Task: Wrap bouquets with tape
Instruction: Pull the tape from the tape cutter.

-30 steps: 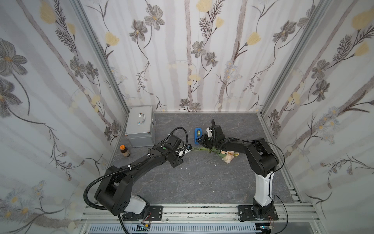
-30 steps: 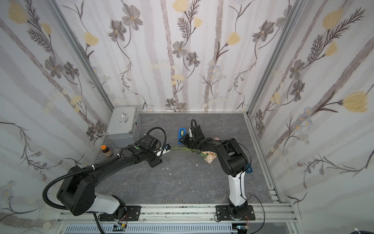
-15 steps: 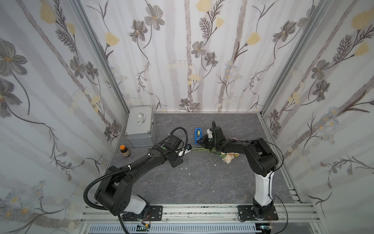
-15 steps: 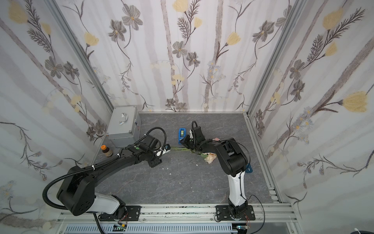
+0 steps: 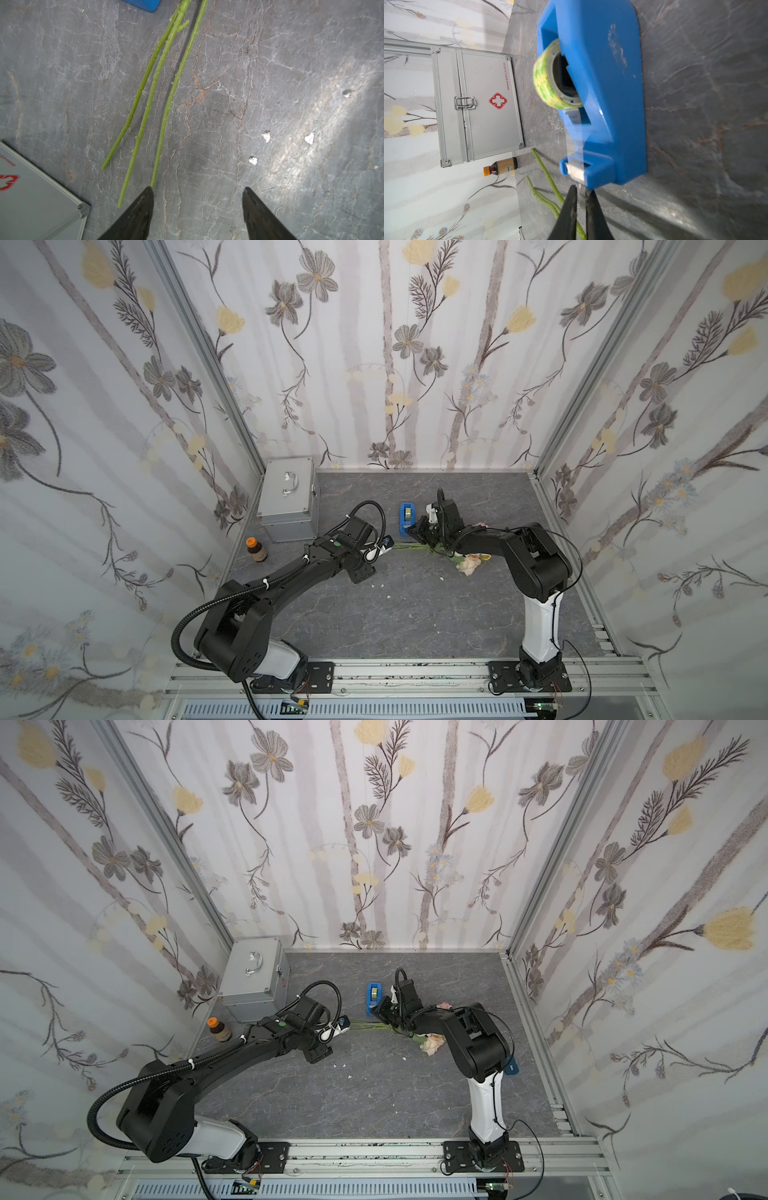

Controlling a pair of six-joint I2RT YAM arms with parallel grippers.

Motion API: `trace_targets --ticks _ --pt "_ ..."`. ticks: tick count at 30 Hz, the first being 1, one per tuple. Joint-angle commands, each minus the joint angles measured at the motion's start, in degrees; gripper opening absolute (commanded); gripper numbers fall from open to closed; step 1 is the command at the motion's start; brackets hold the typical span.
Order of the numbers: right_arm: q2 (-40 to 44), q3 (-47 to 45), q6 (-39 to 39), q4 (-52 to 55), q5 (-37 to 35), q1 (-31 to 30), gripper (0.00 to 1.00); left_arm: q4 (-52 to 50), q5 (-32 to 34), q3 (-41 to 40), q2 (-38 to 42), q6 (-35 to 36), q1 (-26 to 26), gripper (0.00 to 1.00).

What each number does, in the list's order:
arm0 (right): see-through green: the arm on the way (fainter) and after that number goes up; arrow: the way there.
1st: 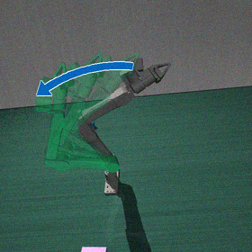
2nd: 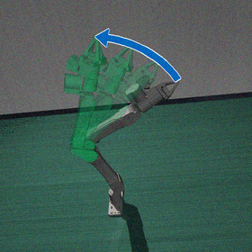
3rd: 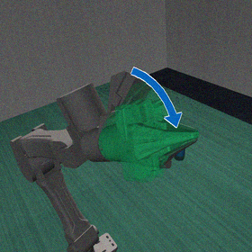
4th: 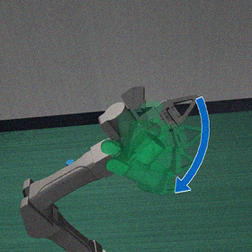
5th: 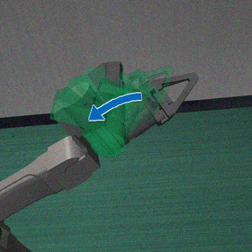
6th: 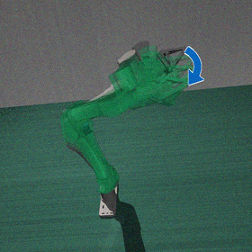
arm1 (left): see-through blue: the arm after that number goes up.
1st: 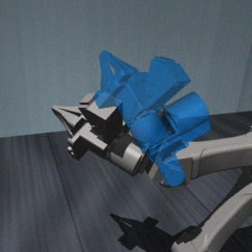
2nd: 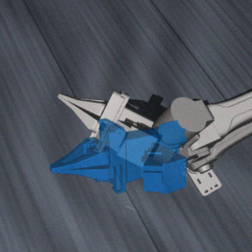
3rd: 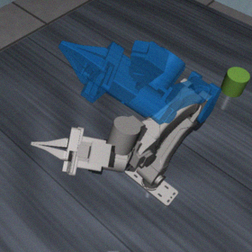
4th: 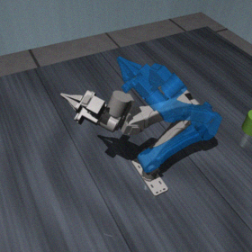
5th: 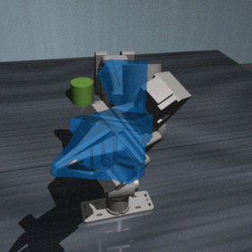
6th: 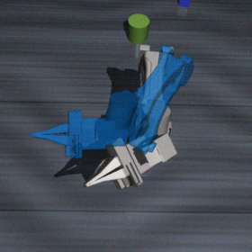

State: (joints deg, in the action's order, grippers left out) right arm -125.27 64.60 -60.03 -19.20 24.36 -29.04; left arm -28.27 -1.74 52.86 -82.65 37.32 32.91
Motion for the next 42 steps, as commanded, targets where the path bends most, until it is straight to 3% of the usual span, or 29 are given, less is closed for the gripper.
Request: trace_targets --ticks 1,6,28,36,42 --pt "0.31 0.35 -0.97 -2.71 0.62 -0.01 0.1 -0.23 -0.02 0.57 0.06 0.54 -0.04 0.69" --pt "0.92 0.14 -0.97 -2.96 0.77 -0.04 0.0 -0.27 -0.02 0.49 0.09 0.52 -0.02 0.69" --pt "5.55 -2.24 -0.62 -8.66 1.77 -0.76 0.0 -0.2 0.33 0.45 -1.14 1.46 0.05 0.69" --pt "7.27 -2.74 0.07 -7.77 1.74 -1.08 0.0 -1.0 -0.24 5.45 -6.4 4.76 -0.96 0.72" --pt "7.84 -3.64 -0.35 -8.34 2.53 -1.34 0.0 -3.17 -4.75 11.74 -12.27 9.54 -4.19 0.73"
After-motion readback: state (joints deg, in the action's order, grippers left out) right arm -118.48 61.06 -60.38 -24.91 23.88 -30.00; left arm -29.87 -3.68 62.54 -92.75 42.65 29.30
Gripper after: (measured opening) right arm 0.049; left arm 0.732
